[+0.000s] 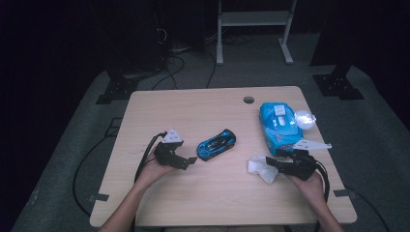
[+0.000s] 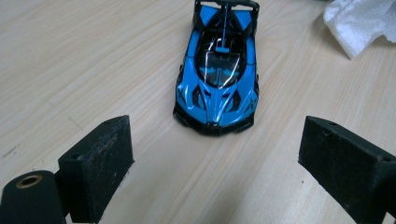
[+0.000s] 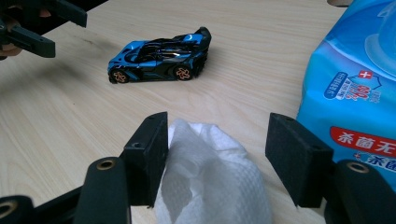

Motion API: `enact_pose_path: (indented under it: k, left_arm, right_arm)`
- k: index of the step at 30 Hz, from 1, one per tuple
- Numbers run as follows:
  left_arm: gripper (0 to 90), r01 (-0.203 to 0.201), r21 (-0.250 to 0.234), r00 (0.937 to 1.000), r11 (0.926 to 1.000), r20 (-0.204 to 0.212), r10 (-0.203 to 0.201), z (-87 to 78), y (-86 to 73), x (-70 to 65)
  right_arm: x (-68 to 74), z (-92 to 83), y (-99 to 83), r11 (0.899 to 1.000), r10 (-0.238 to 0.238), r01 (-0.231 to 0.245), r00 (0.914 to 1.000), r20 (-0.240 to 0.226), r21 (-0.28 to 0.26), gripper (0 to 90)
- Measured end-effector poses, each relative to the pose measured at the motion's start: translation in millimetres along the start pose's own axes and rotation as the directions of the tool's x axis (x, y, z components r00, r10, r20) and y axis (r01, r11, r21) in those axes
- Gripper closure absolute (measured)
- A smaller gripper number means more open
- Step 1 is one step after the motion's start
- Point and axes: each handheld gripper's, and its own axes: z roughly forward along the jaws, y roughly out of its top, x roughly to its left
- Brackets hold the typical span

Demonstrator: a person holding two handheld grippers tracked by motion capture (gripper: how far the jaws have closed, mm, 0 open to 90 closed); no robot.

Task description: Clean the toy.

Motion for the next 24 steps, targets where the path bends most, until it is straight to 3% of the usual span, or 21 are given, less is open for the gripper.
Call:
enact_pose_path:
  k: [15, 22, 24]
  left_arm:
    - [9.5, 0.037, 0.002, 0.9992, 0.9993, -0.017, -0.037, -14.0, -18.8, 4.4]
    - [9.4, 0.032, 0.018, 0.9991, 0.9993, -0.027, -0.031, -17.3, -24.9, 3.7]
    - [9.5, 0.050, 0.007, 0.9982, 0.9987, -0.035, -0.050, -20.5, -31.0, 5.0]
  right_arm:
    - [1.3, 0.8, -1.2, 1.000, -0.007, 0.007, 1.0000, 0.003, 0.009, 38.3]
    - [2.4, 0.2, -1.3, 1.000, -0.009, 0.009, 1.0000, 0.002, 0.011, 38.3]
    - [2.4, -0.2, -1.4, 1.000, -0.010, 0.010, 0.9999, 0.001, 0.009, 38.3]
